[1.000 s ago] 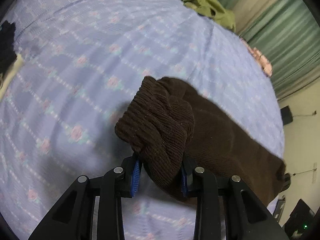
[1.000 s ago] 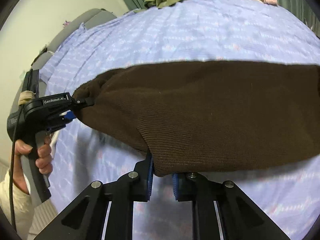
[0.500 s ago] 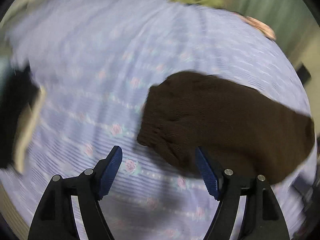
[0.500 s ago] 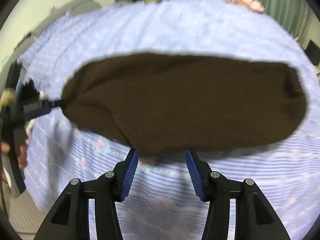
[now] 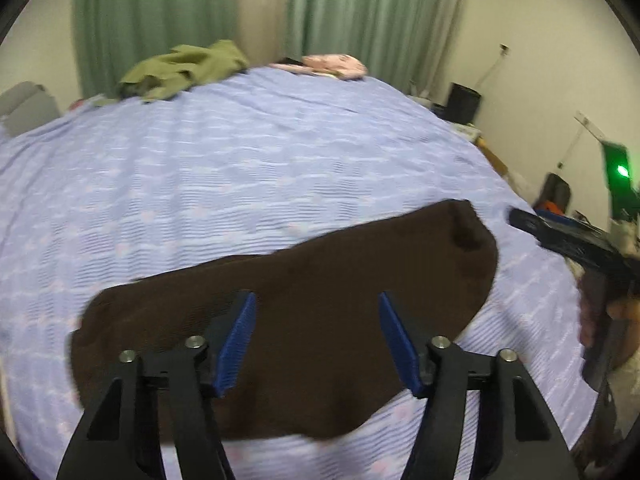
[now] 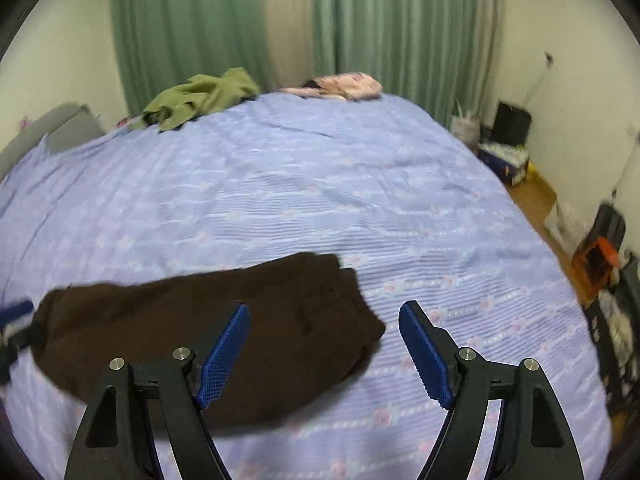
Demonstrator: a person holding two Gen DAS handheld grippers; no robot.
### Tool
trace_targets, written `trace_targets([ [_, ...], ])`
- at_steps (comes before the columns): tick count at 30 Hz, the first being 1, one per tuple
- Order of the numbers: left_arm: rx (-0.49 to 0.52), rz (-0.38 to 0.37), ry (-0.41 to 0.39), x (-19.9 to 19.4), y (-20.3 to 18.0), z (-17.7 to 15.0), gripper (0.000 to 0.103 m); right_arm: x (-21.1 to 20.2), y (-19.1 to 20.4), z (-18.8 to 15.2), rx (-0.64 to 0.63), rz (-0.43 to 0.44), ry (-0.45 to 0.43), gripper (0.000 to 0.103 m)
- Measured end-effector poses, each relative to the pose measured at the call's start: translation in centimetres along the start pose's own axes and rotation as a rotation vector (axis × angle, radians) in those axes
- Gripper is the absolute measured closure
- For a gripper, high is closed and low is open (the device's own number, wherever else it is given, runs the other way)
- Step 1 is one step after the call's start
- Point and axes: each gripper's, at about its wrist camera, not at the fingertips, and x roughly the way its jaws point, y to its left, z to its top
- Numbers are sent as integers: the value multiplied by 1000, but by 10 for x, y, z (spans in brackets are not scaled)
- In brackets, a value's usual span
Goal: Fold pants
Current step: 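Grasp the folded end with the right gripper while the left gripper presses the pants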
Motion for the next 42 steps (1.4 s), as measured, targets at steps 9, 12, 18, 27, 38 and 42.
trace_targets([
  [9,22,-30,68,56,-27,6,45,101,-38,-4,59,66,131,25],
  [12,20,-25,86,67,-30,3,47,119,-45,-13,47,40,159,25],
  [18,20,-16,113,81,-35,-3,47,156,-70,-25,142,115,235,26],
  [27,23,-16,142,89,-33,-6,47,162,-63,-32,204,139,269,42],
  [38,47,16,101,83,-29,6,47,120,-55,-11,91,18,171,66],
  [42,70,33,113,91,-32,8,46,152,-67,-24,137,20,249,56],
])
